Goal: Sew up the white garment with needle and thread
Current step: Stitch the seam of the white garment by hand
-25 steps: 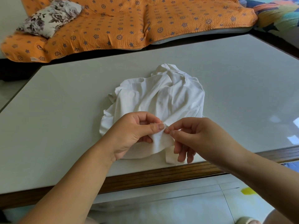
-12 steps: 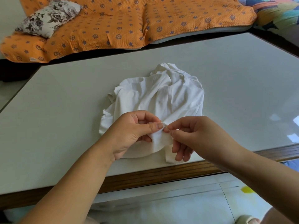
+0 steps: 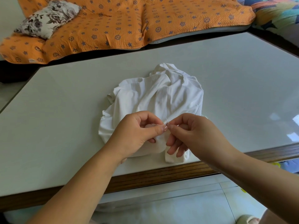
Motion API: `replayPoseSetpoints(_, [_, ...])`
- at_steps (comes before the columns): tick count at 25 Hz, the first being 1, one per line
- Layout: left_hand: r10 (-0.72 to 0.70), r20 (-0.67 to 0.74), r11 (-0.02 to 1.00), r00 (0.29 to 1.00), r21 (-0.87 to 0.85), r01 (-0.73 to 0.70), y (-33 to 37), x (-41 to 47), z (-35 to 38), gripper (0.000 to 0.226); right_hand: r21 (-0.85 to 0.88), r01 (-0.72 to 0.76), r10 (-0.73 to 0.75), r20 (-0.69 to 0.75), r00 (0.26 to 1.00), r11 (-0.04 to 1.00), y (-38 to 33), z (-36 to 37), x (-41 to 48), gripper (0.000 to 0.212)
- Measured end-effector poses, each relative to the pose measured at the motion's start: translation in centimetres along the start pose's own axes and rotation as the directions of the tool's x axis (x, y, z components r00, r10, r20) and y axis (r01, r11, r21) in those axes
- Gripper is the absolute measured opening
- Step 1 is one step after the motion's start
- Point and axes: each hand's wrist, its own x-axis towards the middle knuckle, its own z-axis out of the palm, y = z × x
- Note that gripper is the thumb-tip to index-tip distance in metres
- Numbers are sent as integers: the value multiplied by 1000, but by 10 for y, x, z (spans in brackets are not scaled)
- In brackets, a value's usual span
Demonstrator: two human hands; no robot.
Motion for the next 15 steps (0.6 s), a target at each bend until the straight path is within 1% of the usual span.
replayPoseSetpoints(3, [-4,-37,1000,999,-10,4,-1,1,1,10,32,10,-9,-25,1000,999,0,1,1,13])
replayPoseSetpoints(8, [11,-3,1000,1000,-13,-11,2,-2,5,13,67,4,-2,-30,1000,998,2,1,2,13])
replayPoseSetpoints(10, [32,-16,999,999,-12,-32,2,-3,6,12,77,0,2,-29,1000,997,2,1,2,12])
replayPoseSetpoints(13, [86,-40,994,995,77,-83,1,-3,6,16,119,9,-5,-34,999,993,1,1,2,9])
replayPoseSetpoints(15, [115,-40,983,993,150,-108,-1,-4,7,20,140,20,-18,-18,1000,990,2,1,3,12])
